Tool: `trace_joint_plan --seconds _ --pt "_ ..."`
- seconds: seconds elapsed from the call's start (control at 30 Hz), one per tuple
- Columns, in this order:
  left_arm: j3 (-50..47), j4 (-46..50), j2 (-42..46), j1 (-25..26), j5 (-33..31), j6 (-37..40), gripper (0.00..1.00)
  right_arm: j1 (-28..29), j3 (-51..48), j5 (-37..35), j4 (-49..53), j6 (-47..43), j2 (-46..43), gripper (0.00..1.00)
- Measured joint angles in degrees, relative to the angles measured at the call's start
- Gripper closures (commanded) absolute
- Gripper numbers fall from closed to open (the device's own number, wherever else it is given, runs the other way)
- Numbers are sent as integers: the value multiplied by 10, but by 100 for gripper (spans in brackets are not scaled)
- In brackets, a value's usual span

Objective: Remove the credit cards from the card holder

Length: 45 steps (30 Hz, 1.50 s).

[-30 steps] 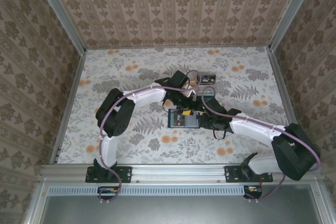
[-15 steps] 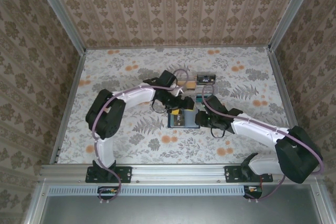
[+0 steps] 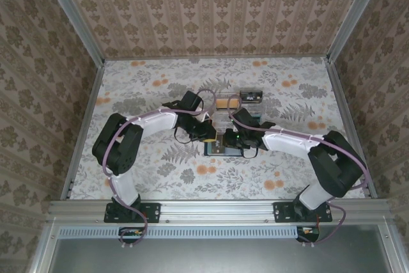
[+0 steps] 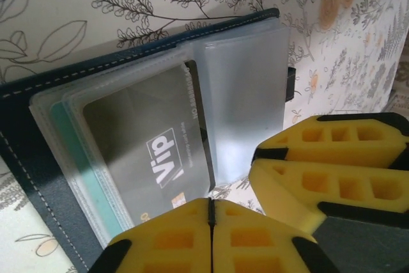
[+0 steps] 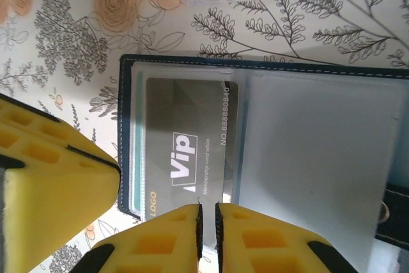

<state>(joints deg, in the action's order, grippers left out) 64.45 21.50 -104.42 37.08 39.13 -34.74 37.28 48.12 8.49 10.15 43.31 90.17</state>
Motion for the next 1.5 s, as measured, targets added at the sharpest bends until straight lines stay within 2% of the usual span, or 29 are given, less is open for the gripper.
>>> trace_joint_plan --seconds 0.83,0.87,1.0,1.5 --pt "-17 -1 -34 0 -45 1 98 -30 0 64 -48 50 71 83" --pt "-17 -1 -34 0 -45 1 98 -30 0 67 -51 51 72 84" --pt "-17 -1 -34 0 -45 1 99 -37 -6 79 -62 59 73 100" --pt "-17 0 -35 0 -47 9 100 -72 -42 85 -69 61 37 100"
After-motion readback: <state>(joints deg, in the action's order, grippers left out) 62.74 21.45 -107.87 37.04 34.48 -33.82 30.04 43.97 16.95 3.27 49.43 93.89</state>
